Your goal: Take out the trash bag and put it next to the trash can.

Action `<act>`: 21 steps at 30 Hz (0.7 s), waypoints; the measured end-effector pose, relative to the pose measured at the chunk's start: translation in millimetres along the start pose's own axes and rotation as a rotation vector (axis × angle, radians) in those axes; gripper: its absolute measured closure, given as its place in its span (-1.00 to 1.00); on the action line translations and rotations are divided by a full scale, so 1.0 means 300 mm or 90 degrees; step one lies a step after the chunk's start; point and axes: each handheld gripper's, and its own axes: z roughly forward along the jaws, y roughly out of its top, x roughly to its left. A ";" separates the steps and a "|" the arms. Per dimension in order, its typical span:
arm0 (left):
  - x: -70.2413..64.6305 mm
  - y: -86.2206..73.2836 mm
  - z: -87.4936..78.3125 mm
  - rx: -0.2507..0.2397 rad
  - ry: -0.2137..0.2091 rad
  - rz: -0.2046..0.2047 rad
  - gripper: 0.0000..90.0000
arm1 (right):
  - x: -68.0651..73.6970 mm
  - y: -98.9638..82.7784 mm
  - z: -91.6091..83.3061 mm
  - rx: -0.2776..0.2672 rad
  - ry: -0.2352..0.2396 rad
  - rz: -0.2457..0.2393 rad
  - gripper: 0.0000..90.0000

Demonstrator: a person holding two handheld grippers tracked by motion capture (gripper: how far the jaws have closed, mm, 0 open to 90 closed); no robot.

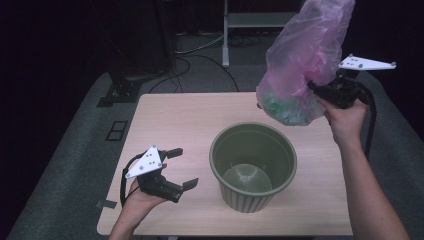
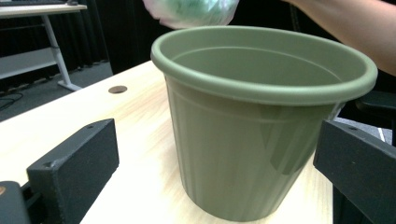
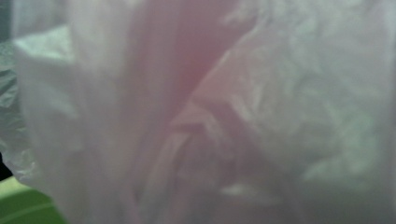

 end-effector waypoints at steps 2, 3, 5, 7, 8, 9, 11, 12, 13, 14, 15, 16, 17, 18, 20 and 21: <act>0.000 -0.011 0.001 0.002 0.000 -0.001 -1.00 | -0.023 -0.045 0.027 0.020 -0.006 0.011 1.00; -0.001 -0.019 0.002 0.003 -0.002 -0.005 -1.00 | -0.030 -0.061 0.037 0.026 -0.008 0.013 1.00; 0.000 -0.028 0.006 0.008 -0.002 -0.006 -1.00 | -0.048 -0.105 0.062 0.044 -0.011 0.022 0.99; 0.000 -0.034 0.010 0.008 -0.006 -0.009 -1.00 | -0.066 -0.152 0.088 0.066 -0.017 0.028 0.99; 0.000 -0.037 0.013 0.010 -0.005 -0.011 -1.00 | -0.072 -0.167 0.096 0.072 -0.017 0.032 0.99; 0.000 -0.040 0.016 0.009 -0.007 -0.013 -1.00 | -0.081 -0.190 0.108 0.083 -0.016 0.041 0.99; 0.001 -0.045 0.022 0.012 -0.009 -0.015 -1.00 | -0.095 -0.224 0.128 0.097 -0.019 0.050 0.99; 0.000 -0.049 0.026 0.015 -0.011 -0.015 -1.00 | -0.100 -0.234 0.134 0.102 -0.019 0.055 0.99; 0.000 -0.051 0.029 0.016 -0.012 -0.014 -1.00 | -0.108 -0.251 0.144 0.110 -0.018 0.060 0.99; -0.001 -0.054 0.033 0.019 -0.013 -0.014 -1.00 | -0.113 -0.261 0.150 0.114 -0.020 0.063 0.99; -0.001 -0.056 0.035 0.020 -0.015 -0.014 -1.00 | -0.120 -0.278 0.161 0.121 -0.020 0.068 0.99; -0.002 -0.058 0.039 0.021 -0.018 -0.014 -1.00 | -0.124 -0.287 0.167 0.125 -0.021 0.072 0.99; -0.002 -0.060 0.043 0.024 -0.018 -0.013 -1.00 | -0.129 -0.303 0.178 0.133 -0.021 0.077 0.99; -0.004 -0.062 0.045 0.024 -0.018 -0.015 -1.00 | -0.134 -0.318 0.188 0.139 -0.023 0.079 0.99; -0.004 -0.066 0.049 0.027 -0.021 -0.015 -1.00 | -0.138 -0.336 0.200 0.146 -0.024 0.083 0.98; -0.004 -0.067 0.051 0.029 -0.022 -0.015 -1.00 | -0.140 -0.350 0.207 0.154 -0.027 0.085 0.91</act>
